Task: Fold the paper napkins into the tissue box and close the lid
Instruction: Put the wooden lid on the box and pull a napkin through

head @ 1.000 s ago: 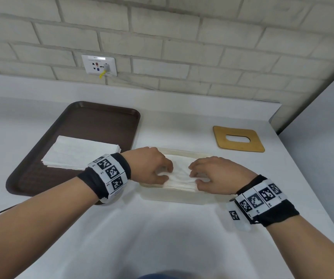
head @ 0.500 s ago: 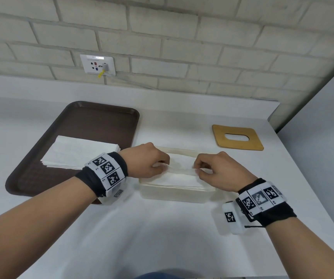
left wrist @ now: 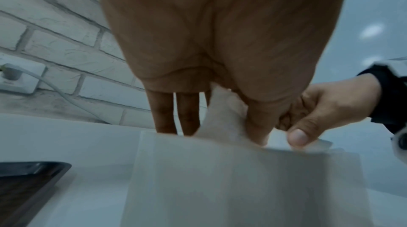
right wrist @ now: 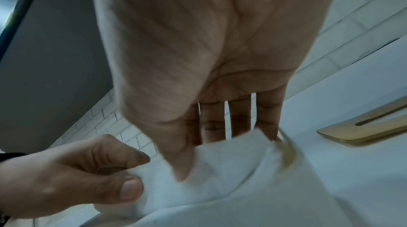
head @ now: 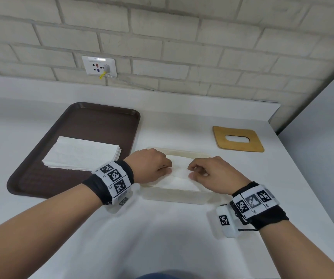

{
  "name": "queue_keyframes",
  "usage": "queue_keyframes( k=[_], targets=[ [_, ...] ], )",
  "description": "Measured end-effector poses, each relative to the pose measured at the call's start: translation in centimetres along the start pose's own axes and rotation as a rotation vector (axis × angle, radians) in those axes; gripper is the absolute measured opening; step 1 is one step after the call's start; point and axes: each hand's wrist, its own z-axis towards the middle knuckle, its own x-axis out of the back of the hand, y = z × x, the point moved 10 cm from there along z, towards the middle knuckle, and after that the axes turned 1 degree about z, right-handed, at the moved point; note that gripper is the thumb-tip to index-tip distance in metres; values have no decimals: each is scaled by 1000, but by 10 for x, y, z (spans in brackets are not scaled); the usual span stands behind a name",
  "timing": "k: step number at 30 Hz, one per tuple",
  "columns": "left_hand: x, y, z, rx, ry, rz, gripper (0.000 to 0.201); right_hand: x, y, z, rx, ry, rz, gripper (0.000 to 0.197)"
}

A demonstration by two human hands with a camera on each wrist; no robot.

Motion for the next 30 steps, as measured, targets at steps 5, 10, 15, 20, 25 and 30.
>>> queue_keyframes(
  k=[5,10,15,20,25,30],
  targets=[
    [-6,-8,7,44,4,-65,36,-12,-9,7,24,-48,-139,28],
    [-11,-14,7,55,30,-141,34,-17,-4,13,-3,-42,-146,34],
    [-11,-19,10,72,61,-155,34,-2,5,10,-20,105,-269,46],
    [-9,-16,10,84,75,-145,36,-1,14,4,-15,135,-233,49],
    [-12,-20,7,62,88,-158,43,56,51,-21,-56,433,279,34],
    [-13,-21,8,60,117,-138,46,80,161,19,-295,412,31,32]
  ],
)
